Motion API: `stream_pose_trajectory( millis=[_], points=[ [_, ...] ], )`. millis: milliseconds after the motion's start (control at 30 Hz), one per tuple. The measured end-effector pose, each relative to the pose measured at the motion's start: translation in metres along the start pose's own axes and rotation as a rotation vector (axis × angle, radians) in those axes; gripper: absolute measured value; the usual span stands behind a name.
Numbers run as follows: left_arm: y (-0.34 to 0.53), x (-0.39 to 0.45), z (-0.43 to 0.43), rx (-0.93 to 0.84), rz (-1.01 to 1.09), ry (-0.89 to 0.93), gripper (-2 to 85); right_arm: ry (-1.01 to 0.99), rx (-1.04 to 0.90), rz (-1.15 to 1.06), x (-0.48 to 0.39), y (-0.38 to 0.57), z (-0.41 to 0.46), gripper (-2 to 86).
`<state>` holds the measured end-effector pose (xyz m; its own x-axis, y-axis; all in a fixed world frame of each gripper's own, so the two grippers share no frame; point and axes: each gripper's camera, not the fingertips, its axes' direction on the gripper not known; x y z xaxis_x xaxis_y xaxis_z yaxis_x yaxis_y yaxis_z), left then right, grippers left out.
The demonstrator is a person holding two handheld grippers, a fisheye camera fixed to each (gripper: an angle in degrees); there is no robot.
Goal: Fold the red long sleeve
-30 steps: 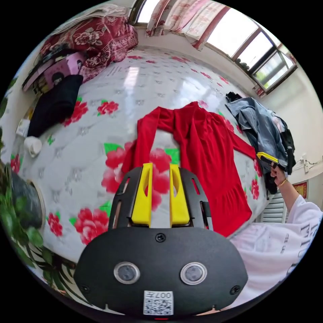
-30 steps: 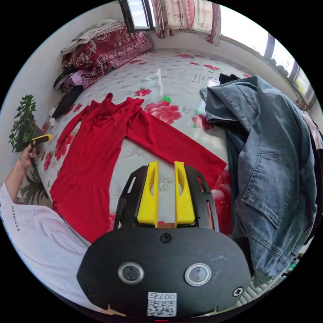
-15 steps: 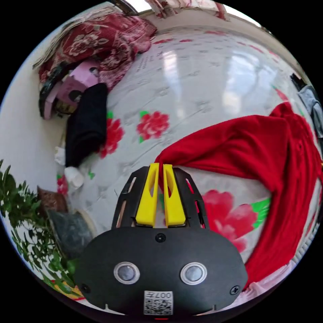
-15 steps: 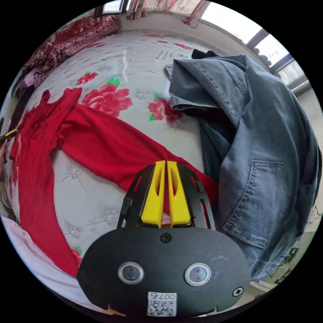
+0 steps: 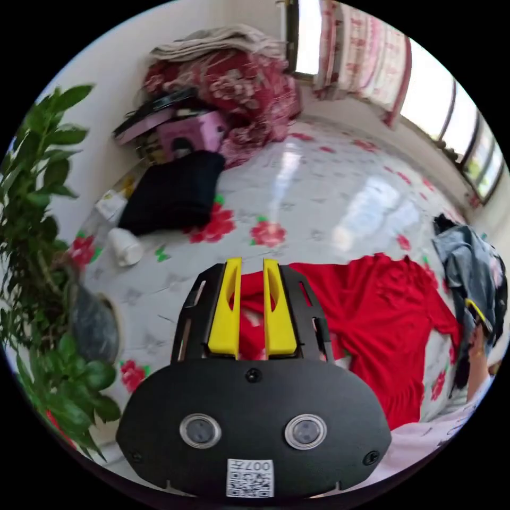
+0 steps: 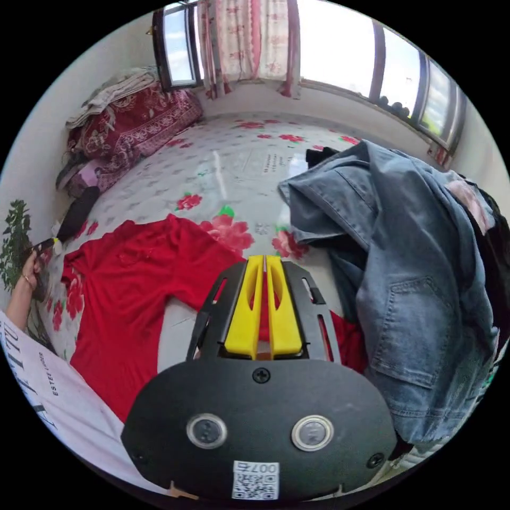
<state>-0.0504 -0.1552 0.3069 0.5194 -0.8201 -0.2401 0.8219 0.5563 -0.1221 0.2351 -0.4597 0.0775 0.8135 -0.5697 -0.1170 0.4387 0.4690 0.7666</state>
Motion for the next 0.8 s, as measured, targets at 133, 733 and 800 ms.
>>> stream_pose_trajectory(
  millis=[133,733,800],
  points=[
    [-0.016,0.084,0.063,-0.098,0.205,0.240,8.1,-0.147,-0.040,-0.191,-0.071,-0.040,0.053,-0.1],
    [-0.039,0.082,0.125,-0.131,0.132,0.008,-0.9,-0.088,-0.175,-0.204,-0.102,-0.072,0.134,-0.1],
    [-0.023,0.092,0.087,-0.006,0.232,0.253,-0.9,-0.153,-0.121,-0.167,-0.092,-0.064,0.106,-0.1]
  ],
)
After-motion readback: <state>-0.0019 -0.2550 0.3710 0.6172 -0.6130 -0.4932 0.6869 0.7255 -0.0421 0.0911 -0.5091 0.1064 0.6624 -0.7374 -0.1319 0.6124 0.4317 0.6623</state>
